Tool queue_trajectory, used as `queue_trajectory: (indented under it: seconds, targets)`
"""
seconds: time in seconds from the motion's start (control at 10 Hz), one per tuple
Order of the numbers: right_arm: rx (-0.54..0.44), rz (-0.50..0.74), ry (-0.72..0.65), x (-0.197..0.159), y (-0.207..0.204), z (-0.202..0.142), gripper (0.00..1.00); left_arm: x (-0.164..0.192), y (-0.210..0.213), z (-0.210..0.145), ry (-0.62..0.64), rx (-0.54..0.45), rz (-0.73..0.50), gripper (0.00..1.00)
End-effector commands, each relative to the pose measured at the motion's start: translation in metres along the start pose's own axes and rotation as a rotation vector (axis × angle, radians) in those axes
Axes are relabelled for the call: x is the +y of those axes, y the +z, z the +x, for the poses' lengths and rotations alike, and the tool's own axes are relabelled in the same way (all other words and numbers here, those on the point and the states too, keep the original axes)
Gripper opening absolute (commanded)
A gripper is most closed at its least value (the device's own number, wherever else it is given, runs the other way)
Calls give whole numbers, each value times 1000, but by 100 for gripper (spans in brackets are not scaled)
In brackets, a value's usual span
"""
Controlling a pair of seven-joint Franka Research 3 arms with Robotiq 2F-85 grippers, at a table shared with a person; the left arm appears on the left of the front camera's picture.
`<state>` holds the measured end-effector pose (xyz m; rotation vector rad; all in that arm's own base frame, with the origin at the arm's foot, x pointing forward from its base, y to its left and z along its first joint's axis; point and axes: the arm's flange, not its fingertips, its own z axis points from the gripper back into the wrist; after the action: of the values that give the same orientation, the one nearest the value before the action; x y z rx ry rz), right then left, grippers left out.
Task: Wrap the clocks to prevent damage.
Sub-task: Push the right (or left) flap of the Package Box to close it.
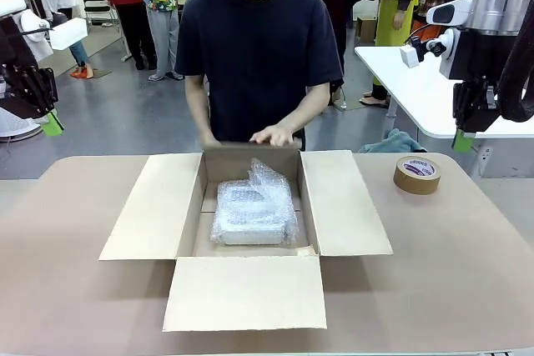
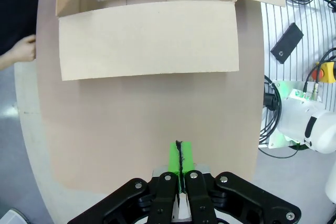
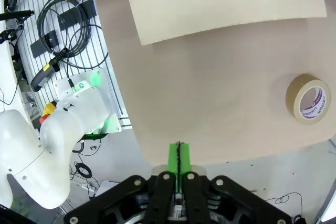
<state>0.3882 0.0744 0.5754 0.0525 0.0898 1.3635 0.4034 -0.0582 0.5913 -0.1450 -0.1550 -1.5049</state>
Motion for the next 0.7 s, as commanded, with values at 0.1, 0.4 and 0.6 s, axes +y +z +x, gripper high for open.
queue_trajectory:
  seconds: [0.1,0.4,0.6]
  targets:
    - [-3,1,1,0,0,-1,1,-1,1,-1,1,-1,-5,0]
    - [-3,1,1,0,0,-1,1,-1,1,-1,1,-1,-5,0]
    - [-3,1,1,0,0,-1,1,-1,1,-1,1,-1,-5,0]
